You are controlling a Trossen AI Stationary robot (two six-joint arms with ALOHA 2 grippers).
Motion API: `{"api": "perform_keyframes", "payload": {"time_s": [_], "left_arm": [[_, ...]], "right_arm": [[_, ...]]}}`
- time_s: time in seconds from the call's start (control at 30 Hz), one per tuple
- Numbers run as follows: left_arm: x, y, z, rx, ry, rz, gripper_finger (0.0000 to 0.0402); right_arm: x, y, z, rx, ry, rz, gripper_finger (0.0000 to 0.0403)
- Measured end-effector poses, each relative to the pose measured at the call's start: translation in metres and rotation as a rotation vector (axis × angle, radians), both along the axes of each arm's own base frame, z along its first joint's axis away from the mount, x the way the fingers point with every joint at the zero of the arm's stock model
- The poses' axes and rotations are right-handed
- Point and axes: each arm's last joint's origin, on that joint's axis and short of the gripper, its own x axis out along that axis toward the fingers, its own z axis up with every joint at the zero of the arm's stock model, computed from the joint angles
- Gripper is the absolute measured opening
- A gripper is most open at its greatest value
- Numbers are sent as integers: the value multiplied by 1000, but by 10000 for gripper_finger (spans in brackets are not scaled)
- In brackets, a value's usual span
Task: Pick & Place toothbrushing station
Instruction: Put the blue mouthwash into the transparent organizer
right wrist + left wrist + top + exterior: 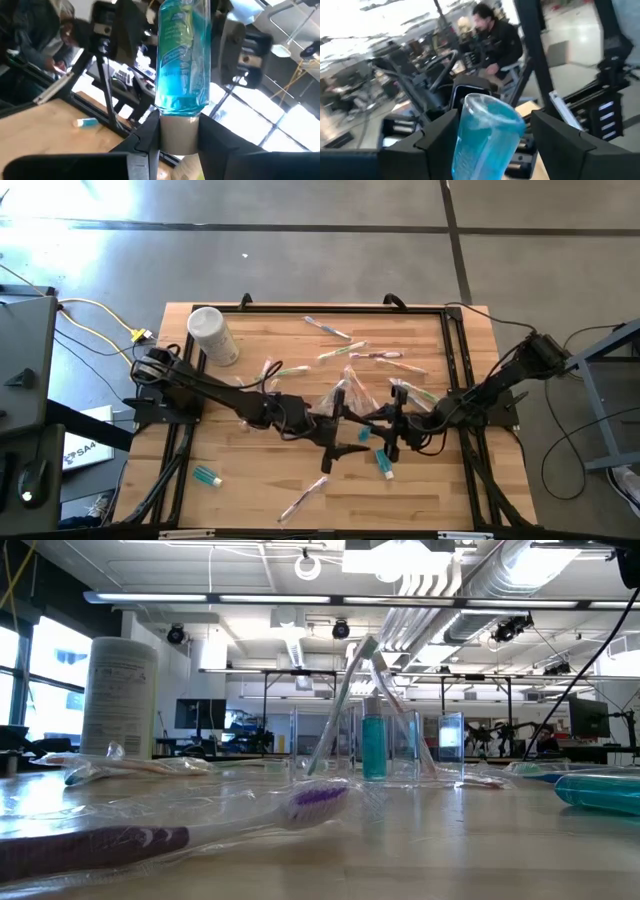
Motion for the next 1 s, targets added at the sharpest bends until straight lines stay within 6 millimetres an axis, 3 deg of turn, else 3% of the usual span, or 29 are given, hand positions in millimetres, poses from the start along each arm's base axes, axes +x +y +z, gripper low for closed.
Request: {"api": "perform_keyframes", "payload": {"time_s": [0.2,0.5,0.6,0.7,0.83,1.0], "left_arm": [[-26,0,19,22,86,151,242],[-98,3,44,73,289,540,243],[-127,9,49,-19,338,608,243],[-147,18,48,-162,439,569,243],[-159,22,38,-323,574,562,243],[-158,21,27,-362,651,590,243]], "right_arm": [[8,5,6,-61,199,-171,90],[14,15,22,-227,526,-431,90],[17,15,30,-304,577,-522,90],[23,15,40,-355,602,-571,90],[35,11,41,-525,653,-658,90],[52,2,25,-876,793,-788,90]]}}
